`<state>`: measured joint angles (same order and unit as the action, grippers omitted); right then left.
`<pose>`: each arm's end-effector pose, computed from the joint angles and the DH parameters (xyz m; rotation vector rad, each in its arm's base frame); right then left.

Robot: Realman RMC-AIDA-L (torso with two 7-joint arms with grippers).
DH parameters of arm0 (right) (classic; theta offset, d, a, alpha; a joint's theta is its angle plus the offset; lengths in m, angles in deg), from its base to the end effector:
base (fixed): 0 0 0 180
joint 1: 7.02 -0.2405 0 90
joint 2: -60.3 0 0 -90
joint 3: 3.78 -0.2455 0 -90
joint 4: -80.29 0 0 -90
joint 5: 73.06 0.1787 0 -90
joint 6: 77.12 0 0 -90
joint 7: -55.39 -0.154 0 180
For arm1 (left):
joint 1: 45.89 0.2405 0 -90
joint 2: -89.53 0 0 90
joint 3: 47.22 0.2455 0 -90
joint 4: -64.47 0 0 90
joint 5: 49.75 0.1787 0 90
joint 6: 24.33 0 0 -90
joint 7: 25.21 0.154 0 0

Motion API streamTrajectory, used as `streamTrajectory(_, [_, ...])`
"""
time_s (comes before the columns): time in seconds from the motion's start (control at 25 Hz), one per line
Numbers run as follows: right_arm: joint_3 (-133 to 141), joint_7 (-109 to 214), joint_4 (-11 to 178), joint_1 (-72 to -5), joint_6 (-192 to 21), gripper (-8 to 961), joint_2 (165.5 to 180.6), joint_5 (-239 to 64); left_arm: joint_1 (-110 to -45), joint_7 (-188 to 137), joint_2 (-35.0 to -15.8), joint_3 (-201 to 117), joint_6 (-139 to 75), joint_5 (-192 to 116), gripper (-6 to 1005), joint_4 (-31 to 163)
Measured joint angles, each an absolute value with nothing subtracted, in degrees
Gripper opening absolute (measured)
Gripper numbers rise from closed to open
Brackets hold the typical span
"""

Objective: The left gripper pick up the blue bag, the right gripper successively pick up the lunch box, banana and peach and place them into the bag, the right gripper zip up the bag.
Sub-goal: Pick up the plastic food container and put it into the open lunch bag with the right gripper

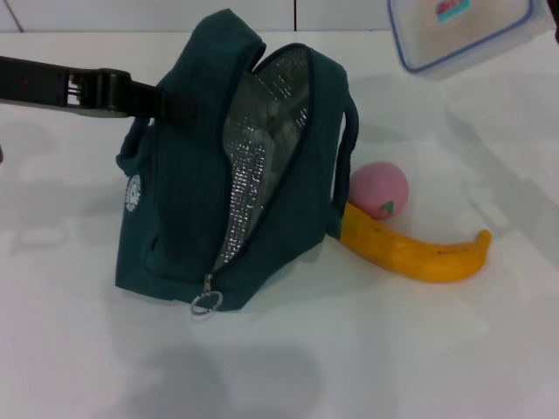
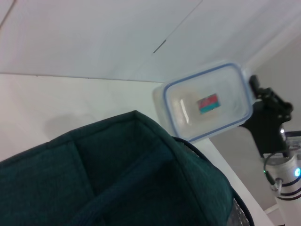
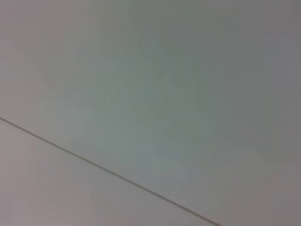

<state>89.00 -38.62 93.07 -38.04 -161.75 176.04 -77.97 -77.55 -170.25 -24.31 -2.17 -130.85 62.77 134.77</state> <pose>0.2021 0.3442 0.0466 -1.6550 1.3512 1.9746 -0.1703 0.3080 0.0828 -2.6680 -1.4330 -0.5816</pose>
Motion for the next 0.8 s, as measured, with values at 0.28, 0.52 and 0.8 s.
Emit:
streamTrajectory(0.28, [89.35, -40.71, 96.04, -39.94, -164.18, 95, 176.43, -77.91, -77.90, -169.84, -25.21, -2.13, -130.31, 63.04, 44, 132.20])
streamTrajectory(0.52, [91.02, -41.95, 97.01, -42.60, -165.11, 95, 176.49, -77.88, -78.43, -168.82, -25.74, -2.14, -129.51, 63.62, 44, 130.34])
streamTrajectory(0.8, [95.28, -42.77, 97.51, -45.48, -164.73, 95, 176.49, -77.38, -78.90, -168.66, -26.54, -0.45, -127.90, 63.71, 44, 130.30])
